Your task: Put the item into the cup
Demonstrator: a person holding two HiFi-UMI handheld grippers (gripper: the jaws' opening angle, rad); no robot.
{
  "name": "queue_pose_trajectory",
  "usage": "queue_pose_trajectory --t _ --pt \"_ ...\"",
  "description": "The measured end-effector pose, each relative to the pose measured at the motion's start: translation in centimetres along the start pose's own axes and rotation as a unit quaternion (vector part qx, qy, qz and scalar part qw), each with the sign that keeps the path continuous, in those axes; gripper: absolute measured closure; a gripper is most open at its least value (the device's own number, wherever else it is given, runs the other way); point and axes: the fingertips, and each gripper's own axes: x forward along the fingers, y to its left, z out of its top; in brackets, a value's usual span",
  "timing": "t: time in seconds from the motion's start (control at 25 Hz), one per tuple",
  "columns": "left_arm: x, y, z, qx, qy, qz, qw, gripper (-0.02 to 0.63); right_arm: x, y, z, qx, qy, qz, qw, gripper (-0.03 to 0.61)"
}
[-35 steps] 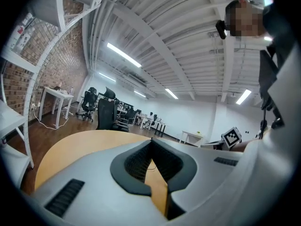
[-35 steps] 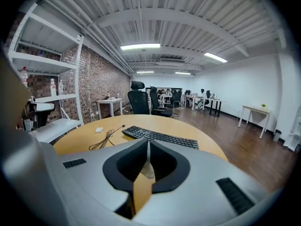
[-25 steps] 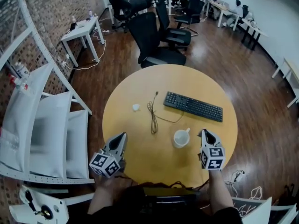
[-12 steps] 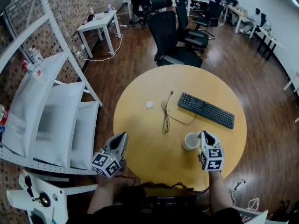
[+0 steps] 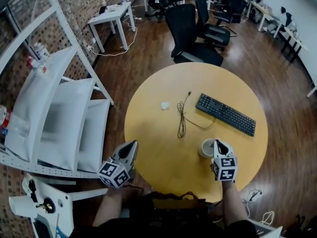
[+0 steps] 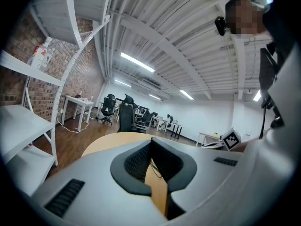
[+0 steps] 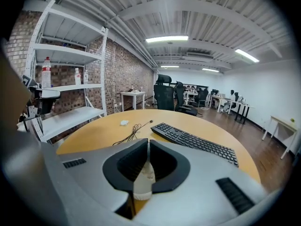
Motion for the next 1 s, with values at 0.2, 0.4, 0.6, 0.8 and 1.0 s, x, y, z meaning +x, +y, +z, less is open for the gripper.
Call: queue_pose_trajectory --t 0.2,0.4,0.6,0.8,1.0 --pt "-0.1 0.5 -1.3 -0.009 0.014 0.006 0.9998 0.621 0.5 0.6 -1.2 0.008 0.017 0.007 1.0 0.58" --pt "0.1 0.8 -2.9 -0.022 0.03 0.012 0.9993 0.621 1.2 0.8 -2.7 0.011 0.035 0.014 0.999 0.58" --pt "0.5 0.6 -3.6 -0.026 0.043 0.013 0.9987 0.621 1.8 0.5 -4.0 0.015 0.055 0.02 0.998 0.575" --pt "0.7 1.0 -4.1 -0.034 0.05 0.024 0.9979 0.621 2.6 0.7 -4.9 0.019 0.067 0.027 0.997 0.557" --pt "1.3 0.9 -3.7 -0.028 0.051 0.019 0.9981 0.621 2.9 0.8 -5.3 0.014 0.08 0.035 0.996 0.539"
